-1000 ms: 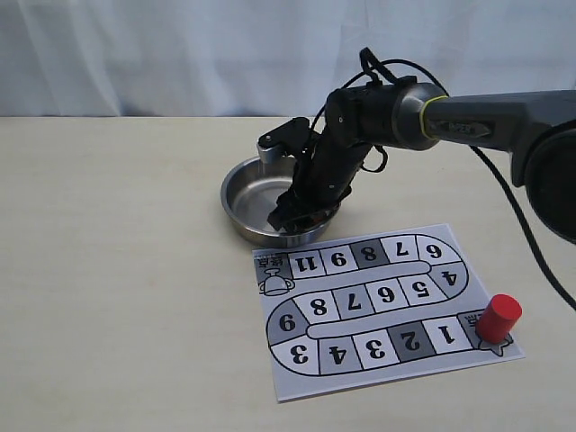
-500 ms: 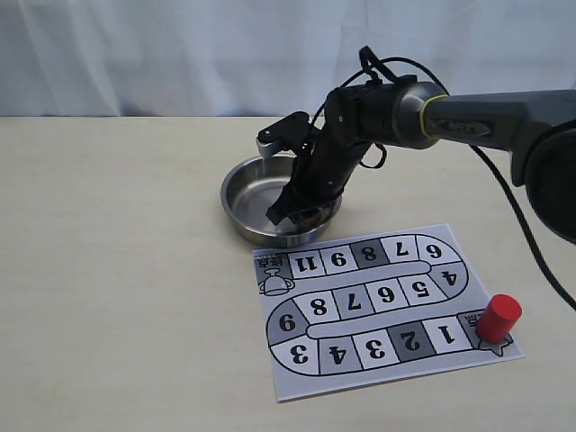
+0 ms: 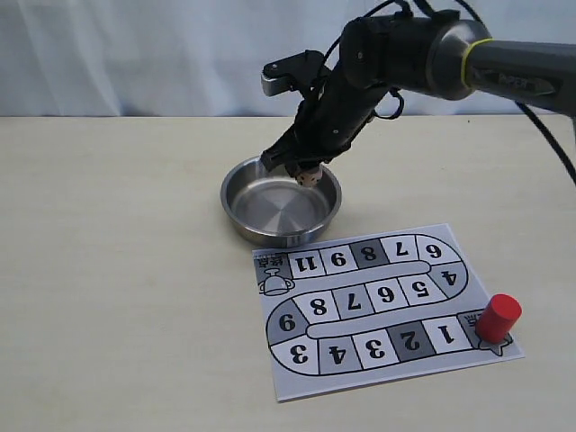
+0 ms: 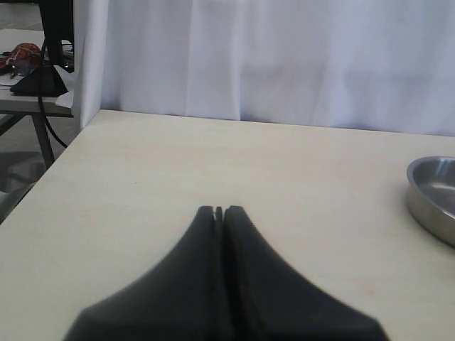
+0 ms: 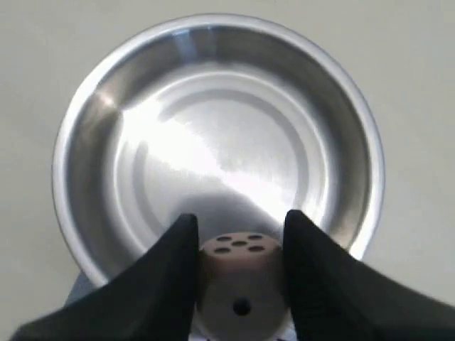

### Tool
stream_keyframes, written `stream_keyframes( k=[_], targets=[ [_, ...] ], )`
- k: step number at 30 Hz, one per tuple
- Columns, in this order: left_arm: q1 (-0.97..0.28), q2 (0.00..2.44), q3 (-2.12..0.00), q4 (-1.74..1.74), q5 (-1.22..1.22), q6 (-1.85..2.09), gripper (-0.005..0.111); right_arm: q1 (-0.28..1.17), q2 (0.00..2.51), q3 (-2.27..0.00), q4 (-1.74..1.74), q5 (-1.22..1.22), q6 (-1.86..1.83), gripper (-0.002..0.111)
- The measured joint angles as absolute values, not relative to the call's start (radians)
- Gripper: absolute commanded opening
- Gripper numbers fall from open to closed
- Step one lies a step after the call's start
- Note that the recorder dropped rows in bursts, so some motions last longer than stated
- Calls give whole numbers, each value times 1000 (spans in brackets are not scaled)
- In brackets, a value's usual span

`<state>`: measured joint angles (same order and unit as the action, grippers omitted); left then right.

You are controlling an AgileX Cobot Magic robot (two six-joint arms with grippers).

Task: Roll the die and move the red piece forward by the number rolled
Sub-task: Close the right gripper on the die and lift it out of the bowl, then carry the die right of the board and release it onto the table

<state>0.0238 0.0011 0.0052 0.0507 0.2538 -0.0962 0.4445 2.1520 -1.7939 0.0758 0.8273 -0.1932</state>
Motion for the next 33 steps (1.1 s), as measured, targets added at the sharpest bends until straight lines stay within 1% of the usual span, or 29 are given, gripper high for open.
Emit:
stream_keyframes(
  k=[5, 12, 15, 21, 26, 33],
  targets=[
    [24, 1, 5, 51, 254, -96, 0, 435, 2074, -1747, 73, 869, -176, 4],
    [24, 1, 5, 51, 254, -96, 0, 328, 1924, -1517, 13, 801, -167, 4],
    [24, 1, 5, 51, 254, -96, 0, 251, 1868, -1426, -44, 775, -155, 4],
    [24, 1, 5, 51, 254, -96, 0, 73, 1824, -1315, -166, 713, -88, 4],
    [24, 1, 5, 51, 254, -96, 0, -50, 1829, -1261, -287, 615, -20, 4],
    [24, 1, 5, 51, 254, -96, 0, -193, 1864, -1246, -413, 523, -7, 4]
  ],
)
